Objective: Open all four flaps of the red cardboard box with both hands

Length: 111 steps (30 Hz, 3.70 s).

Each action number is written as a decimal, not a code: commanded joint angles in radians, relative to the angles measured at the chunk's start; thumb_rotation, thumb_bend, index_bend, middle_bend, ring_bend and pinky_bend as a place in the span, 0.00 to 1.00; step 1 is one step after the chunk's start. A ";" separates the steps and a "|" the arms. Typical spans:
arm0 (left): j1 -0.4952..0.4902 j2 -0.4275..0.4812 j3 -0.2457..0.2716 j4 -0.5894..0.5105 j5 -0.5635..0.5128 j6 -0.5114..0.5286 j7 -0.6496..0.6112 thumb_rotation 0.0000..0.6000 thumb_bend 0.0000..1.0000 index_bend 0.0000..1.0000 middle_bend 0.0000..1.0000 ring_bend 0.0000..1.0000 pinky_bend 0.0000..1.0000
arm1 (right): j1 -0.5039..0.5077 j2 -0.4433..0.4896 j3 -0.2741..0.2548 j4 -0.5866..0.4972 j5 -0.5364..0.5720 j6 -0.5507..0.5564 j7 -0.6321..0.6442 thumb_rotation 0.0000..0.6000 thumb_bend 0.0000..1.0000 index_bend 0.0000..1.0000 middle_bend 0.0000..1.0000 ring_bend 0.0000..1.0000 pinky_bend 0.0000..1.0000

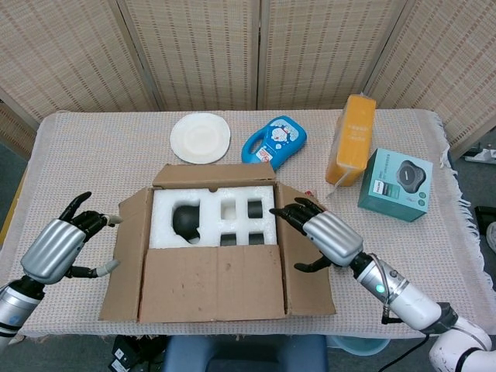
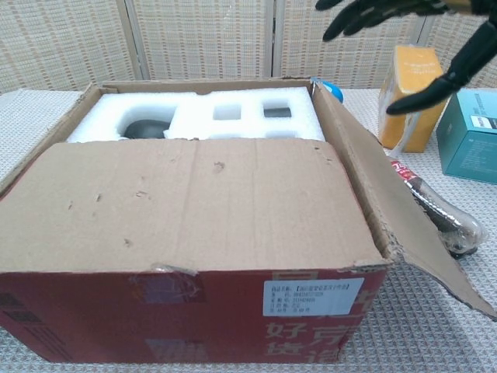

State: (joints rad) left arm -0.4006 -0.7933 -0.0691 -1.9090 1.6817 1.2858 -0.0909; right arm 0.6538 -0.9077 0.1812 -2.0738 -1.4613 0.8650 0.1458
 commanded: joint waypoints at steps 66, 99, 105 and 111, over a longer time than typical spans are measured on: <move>-0.031 0.004 -0.018 -0.042 -0.015 -0.036 0.037 0.11 0.23 0.32 0.39 0.34 0.00 | 0.263 0.052 -0.303 0.418 -0.776 0.394 1.936 0.85 0.11 0.09 0.27 0.14 0.00; -0.016 0.014 -0.021 -0.067 -0.032 -0.023 0.062 0.11 0.23 0.32 0.39 0.34 0.00 | 0.302 0.033 -0.600 0.464 -0.833 0.680 1.754 0.85 0.11 0.10 0.25 0.15 0.00; 0.007 -0.015 -0.022 -0.030 -0.078 0.002 0.043 0.11 0.23 0.31 0.38 0.34 0.00 | 0.177 0.123 -0.566 0.332 -0.656 0.567 1.256 0.85 0.11 0.10 0.18 0.13 0.00; 0.044 -0.068 -0.027 0.052 -0.154 0.040 0.042 0.11 0.23 0.29 0.36 0.32 0.00 | -0.003 0.131 -0.494 0.261 -0.423 0.545 0.722 0.86 0.12 0.05 0.12 0.10 0.00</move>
State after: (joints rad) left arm -0.3718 -0.8414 -0.0937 -1.8842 1.5532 1.3105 -0.0551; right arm 0.8159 -0.8133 -0.3758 -1.7218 -2.0973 1.4602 1.2679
